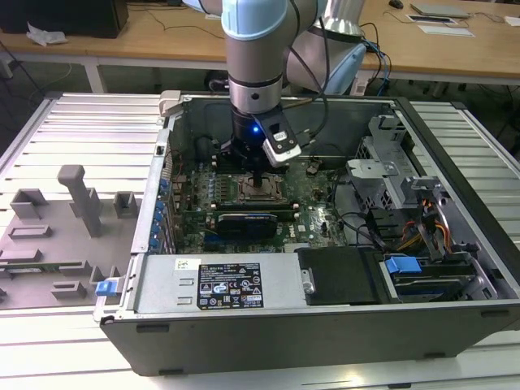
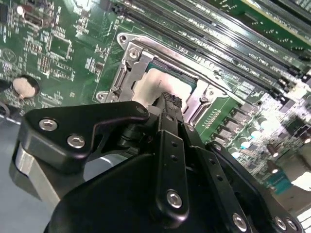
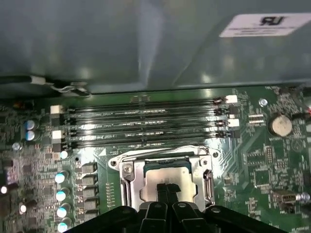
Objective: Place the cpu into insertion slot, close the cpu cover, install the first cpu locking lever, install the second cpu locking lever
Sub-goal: 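Install the first cpu locking lever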
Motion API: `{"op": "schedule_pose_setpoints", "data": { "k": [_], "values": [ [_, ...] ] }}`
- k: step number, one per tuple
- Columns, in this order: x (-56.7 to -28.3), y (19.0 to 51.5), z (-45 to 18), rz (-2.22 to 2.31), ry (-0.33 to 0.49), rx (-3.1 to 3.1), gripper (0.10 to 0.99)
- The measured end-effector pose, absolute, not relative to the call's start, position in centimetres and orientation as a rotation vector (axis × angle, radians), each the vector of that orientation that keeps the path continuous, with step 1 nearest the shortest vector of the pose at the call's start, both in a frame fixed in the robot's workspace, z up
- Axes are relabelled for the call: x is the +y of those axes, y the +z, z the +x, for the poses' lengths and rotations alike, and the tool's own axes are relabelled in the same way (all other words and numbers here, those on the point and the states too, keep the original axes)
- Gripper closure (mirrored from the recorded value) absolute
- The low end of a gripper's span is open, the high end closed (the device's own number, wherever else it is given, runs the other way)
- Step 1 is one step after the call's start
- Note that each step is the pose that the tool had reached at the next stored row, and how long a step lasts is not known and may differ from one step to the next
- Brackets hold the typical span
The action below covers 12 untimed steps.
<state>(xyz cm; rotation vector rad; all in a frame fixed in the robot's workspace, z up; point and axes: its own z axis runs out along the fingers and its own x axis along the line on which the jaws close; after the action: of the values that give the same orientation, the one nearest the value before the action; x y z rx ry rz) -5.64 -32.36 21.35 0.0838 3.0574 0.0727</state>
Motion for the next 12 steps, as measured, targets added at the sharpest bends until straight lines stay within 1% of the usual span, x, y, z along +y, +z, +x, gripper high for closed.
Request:
{"op": "schedule_pose_setpoints", "data": {
  "k": [3,4,12],
  "values": [
    [-32.3,21.3,-5.6,0.019,0.067,3.061,0.98],
    [-32.4,21.4,-5.6,0.007,0.053,3.063,0.98],
    [-32.4,23.4,-5.6,0.005,0.043,3.066,0.98]
  ]
}}
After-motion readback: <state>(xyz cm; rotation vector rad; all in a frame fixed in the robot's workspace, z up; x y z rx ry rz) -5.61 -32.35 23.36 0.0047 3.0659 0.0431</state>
